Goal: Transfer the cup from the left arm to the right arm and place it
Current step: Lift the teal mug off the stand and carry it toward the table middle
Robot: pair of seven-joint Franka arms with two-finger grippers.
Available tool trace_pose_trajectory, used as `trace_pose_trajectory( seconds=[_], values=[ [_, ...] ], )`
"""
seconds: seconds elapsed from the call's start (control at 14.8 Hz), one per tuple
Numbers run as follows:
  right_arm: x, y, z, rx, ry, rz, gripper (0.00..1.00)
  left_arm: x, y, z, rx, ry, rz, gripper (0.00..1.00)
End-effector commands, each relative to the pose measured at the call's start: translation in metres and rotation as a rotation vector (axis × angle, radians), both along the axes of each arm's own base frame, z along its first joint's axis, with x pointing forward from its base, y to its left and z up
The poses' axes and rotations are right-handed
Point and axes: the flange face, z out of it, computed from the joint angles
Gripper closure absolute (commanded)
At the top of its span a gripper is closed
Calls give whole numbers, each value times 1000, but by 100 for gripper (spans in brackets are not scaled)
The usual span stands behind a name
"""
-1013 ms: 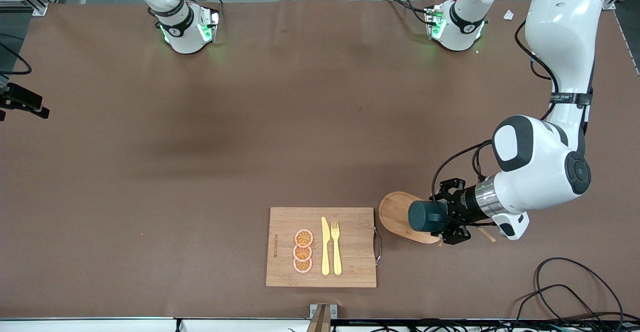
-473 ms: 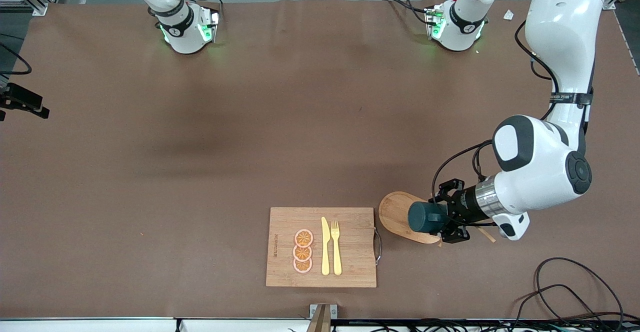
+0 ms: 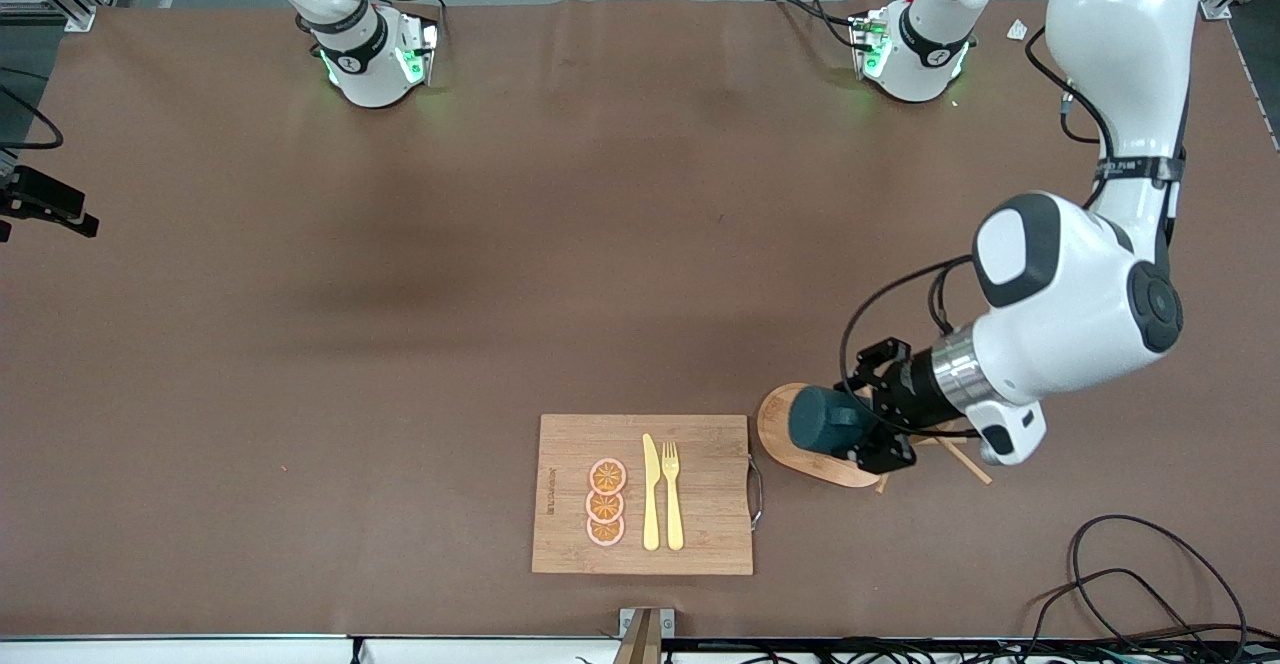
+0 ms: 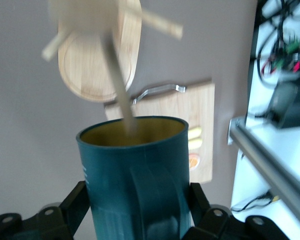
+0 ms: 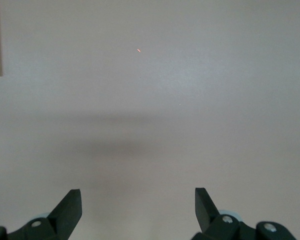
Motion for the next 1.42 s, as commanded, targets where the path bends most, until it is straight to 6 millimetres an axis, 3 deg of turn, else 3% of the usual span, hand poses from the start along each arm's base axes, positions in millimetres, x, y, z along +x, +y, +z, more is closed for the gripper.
trace_pose_trajectory(
  seconds=[0.0,0.14,0.2,0.47,0.88,1.35],
  values=[
    [-4,-2,4,-5,-5,7,0,-41,-74,23,96,-52,-127,46],
    [-4,-3,5,-5,-6,7,0,-78,-147,16,243,-149,-281,46],
    [-4,-3,5,-5,-6,7,0,-98,-185,2,344,-222,-380,46],
    [-4,-2,5,-3,-7,7,0,-160,-281,-45,557,-442,-647,46],
    [-4,-2,4,-4,-5,9,0,-236,-361,-128,828,-708,-875,46],
    [-4,-3,3,-4,-3,10,0,-307,-406,-228,1044,-1064,-1009,47]
  ],
)
